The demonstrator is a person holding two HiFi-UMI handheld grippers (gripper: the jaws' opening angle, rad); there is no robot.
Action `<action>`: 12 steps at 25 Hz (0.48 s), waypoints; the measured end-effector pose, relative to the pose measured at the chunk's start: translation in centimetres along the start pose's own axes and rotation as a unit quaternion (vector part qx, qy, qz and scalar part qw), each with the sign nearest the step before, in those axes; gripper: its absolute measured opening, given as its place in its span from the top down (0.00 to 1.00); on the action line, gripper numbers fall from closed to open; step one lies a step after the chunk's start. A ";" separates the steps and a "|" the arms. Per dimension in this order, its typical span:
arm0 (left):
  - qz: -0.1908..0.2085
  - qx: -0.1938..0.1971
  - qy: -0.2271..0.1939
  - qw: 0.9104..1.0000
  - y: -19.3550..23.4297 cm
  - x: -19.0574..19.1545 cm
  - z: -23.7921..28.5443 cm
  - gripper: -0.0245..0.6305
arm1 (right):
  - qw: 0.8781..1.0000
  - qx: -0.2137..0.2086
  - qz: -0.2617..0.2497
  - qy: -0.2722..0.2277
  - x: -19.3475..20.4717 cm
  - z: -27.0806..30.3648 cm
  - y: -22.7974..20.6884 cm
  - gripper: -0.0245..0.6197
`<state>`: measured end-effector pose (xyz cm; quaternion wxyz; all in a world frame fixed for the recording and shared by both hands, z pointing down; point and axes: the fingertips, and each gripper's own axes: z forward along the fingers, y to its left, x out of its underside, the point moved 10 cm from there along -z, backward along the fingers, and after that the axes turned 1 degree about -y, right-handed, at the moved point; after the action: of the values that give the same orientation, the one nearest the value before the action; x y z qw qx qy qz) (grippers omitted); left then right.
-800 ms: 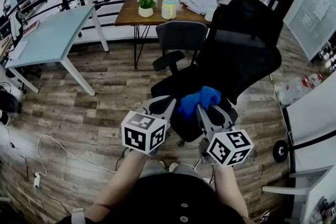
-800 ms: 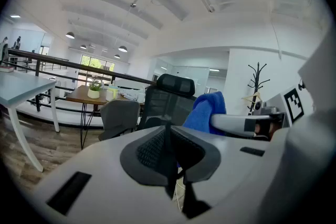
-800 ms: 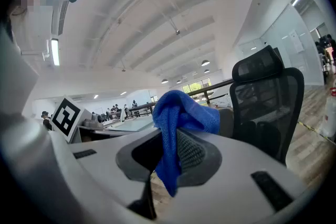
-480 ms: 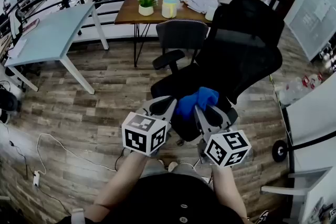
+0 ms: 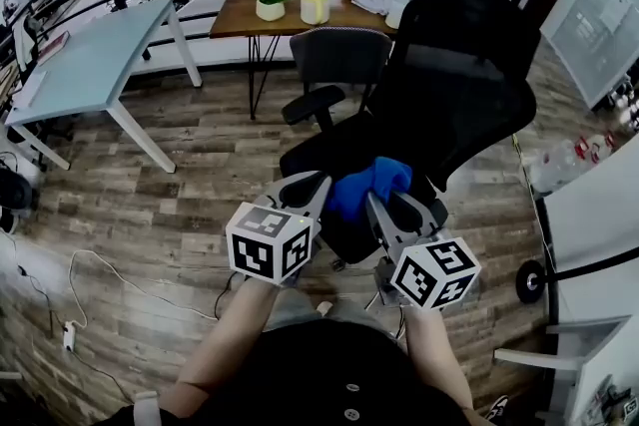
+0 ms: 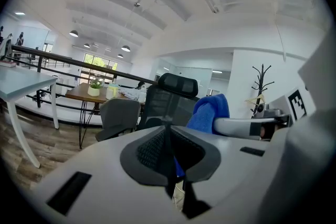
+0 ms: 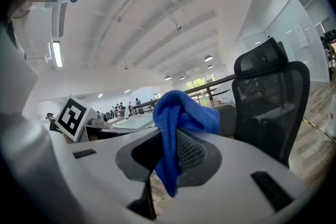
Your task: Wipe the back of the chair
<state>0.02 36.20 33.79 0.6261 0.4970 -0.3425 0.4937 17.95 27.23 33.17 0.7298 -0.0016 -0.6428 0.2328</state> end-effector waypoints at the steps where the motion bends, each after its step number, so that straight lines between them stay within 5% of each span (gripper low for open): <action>1: 0.000 0.000 0.000 1.000 -0.1 0.0 0.4 0.90 | 1.000 0.000 0.000 -0.003 -0.2 -0.1 -0.4 0.85; 12: -0.020 0.003 0.009 1.000 1.8 1.1 4.2 0.91 | 0.999 0.027 0.030 -0.003 1.0 0.4 -5.0 0.84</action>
<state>-1.18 32.50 36.44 0.6378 0.5008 -0.3251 0.4865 19.30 22.96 35.66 0.7199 -0.0004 -0.6384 0.2724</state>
